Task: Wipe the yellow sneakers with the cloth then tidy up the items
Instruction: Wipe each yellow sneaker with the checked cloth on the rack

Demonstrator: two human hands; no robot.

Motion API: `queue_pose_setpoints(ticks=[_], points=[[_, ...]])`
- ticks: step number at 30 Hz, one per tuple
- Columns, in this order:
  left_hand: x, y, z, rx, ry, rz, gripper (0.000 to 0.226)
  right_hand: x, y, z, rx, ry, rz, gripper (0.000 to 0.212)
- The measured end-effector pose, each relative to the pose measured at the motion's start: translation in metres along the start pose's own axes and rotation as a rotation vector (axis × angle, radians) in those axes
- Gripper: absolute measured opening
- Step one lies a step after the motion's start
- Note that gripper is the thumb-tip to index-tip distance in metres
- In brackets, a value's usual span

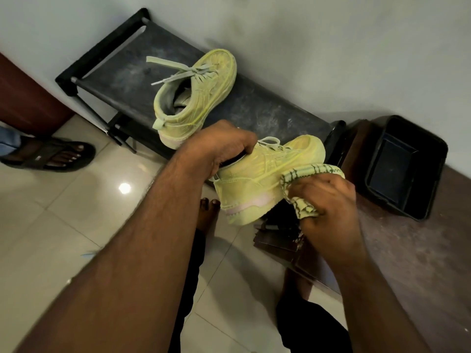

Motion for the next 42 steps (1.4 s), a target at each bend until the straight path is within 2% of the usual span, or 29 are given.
queue_pose_setpoints(ticks=[5, 8, 11, 15, 17, 19, 22, 23, 26, 28, 30, 32, 34, 35, 37, 40, 42], points=[[0.003, -0.007, 0.003, 0.004, -0.025, -0.052, 0.016, 0.006, 0.017, 0.046, 0.117, -0.194, 0.058, 0.027], [0.003, -0.006, 0.003, -0.005, -0.009, -0.047, 0.016, 0.006, 0.010, 0.018, 0.020, -0.112, 0.012, 0.025], [0.004, -0.006, 0.003, -0.011, -0.019, -0.059, 0.014, 0.004, 0.003, -0.003, -0.039, 0.006, -0.032, 0.033], [0.003, -0.006, 0.002, 0.002, -0.025, -0.074, 0.014, 0.004, 0.018, 0.051, 0.184, -0.219, 0.059, 0.029], [0.002, -0.005, 0.001, -0.001, -0.024, -0.065, 0.015, 0.004, 0.021, 0.054, 0.193, -0.252, 0.091, 0.031], [0.002, -0.004, 0.000, -0.012, -0.025, -0.066, 0.017, 0.008, 0.012, 0.026, 0.096, -0.137, 0.046, 0.027], [0.001, -0.005, 0.001, -0.032, -0.022, -0.069, 0.019, 0.005, -0.014, -0.018, -0.066, 0.201, -0.073, 0.040], [0.001, -0.005, 0.001, -0.033, -0.022, -0.067, 0.019, 0.003, -0.019, -0.015, -0.077, 0.214, -0.099, 0.040], [0.000, -0.007, -0.001, -0.030, -0.018, -0.057, 0.020, 0.005, -0.005, 0.039, 0.069, -0.057, -0.036, 0.029], [-0.001, -0.007, -0.002, -0.020, -0.010, -0.057, 0.023, 0.006, 0.006, 0.055, 0.056, -0.130, 0.013, 0.028], [-0.002, -0.008, -0.002, 0.010, -0.001, -0.068, 0.023, 0.008, 0.007, 0.037, -0.045, -0.017, -0.001, 0.029], [-0.001, -0.008, -0.002, 0.019, 0.001, -0.073, 0.022, 0.004, -0.001, 0.009, -0.116, 0.149, -0.045, 0.037], [0.000, -0.007, -0.002, 0.017, -0.004, -0.069, 0.021, 0.000, -0.006, -0.006, -0.129, 0.231, -0.078, 0.045], [0.000, -0.007, -0.002, 0.015, -0.007, -0.072, 0.021, 0.001, -0.006, -0.002, -0.097, 0.213, -0.092, 0.044], [0.001, -0.007, -0.001, 0.010, -0.011, -0.061, 0.023, 0.006, 0.003, 0.026, 0.008, 0.058, -0.101, 0.040], [0.001, -0.008, 0.002, 0.001, -0.020, -0.034, 0.023, 0.009, 0.021, 0.068, 0.147, -0.170, -0.010, 0.031], [0.000, -0.007, 0.003, -0.011, -0.026, 0.000, 0.021, 0.010, 0.023, 0.059, 0.152, -0.170, 0.010, 0.039]])
Point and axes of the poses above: each hand's wrist, its own x-axis towards the middle knuckle, its own y-axis out of the palm, z = x × y, the point moved 9 cm from there along x, towards the middle knuckle, and after that the axes turned 5 degrees about -y, right-handed, at the moved point
